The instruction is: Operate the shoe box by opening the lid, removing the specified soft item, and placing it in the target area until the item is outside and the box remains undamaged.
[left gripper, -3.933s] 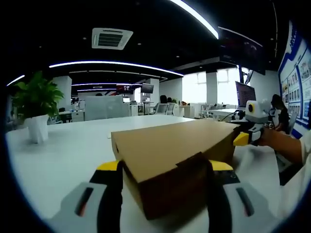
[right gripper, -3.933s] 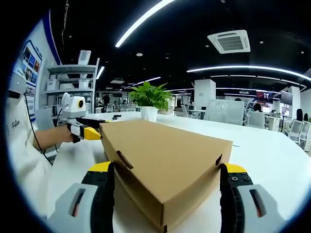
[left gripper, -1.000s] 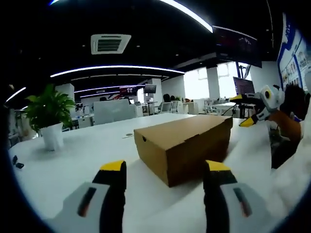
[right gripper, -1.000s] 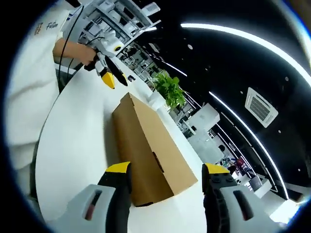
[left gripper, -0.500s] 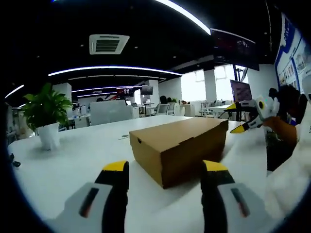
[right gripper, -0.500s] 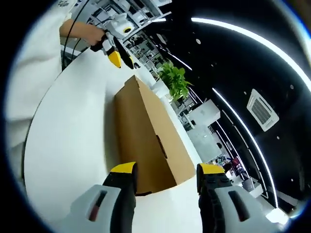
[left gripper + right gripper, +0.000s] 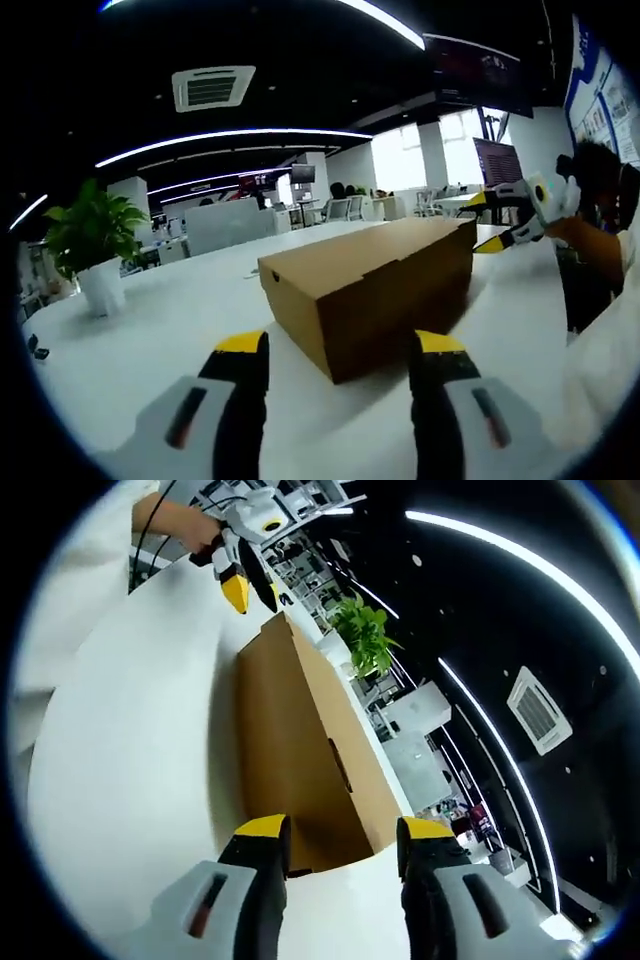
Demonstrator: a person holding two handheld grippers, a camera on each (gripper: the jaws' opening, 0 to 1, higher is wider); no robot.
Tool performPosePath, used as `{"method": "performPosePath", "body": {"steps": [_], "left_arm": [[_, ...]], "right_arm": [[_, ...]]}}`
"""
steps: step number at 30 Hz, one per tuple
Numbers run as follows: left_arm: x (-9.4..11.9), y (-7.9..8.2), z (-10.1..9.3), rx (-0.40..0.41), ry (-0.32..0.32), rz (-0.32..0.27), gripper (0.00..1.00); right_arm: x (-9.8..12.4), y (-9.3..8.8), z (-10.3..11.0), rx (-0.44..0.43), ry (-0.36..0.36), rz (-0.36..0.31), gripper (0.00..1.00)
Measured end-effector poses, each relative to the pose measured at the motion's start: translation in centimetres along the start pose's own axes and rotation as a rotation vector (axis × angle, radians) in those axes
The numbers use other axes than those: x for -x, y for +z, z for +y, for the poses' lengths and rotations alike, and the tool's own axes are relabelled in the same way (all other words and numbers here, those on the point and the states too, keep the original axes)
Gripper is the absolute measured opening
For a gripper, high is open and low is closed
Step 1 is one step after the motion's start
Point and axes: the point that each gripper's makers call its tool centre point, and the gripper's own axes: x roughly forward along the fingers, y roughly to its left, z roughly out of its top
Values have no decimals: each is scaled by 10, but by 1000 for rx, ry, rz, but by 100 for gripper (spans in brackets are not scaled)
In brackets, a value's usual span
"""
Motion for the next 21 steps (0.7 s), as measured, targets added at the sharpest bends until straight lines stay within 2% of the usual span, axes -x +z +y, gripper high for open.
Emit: {"method": "performPosePath", "body": {"steps": [3, 7, 11, 13, 18, 21], "left_arm": [[0, -4, -4, 2, -12, 3, 56], [1, -8, -3, 17, -18, 8, 55], [1, -3, -1, 58, -17, -14, 54], [2, -1, -1, 52, -14, -19, 54], [0, -3, -2, 11, 0, -8, 47], [-5, -7, -5, 12, -1, -5, 47]], "right_arm": [[1, -1, 0, -9, 0, -1, 43], [1, -4, 1, 29, -7, 22, 42], [-1, -3, 3, 46, -7, 24, 40], [-1, -4, 3, 65, -14, 35, 34], [-3, -6, 4, 112, -10, 77, 32], [-3, -5, 3, 107, -6, 90, 32]]}}
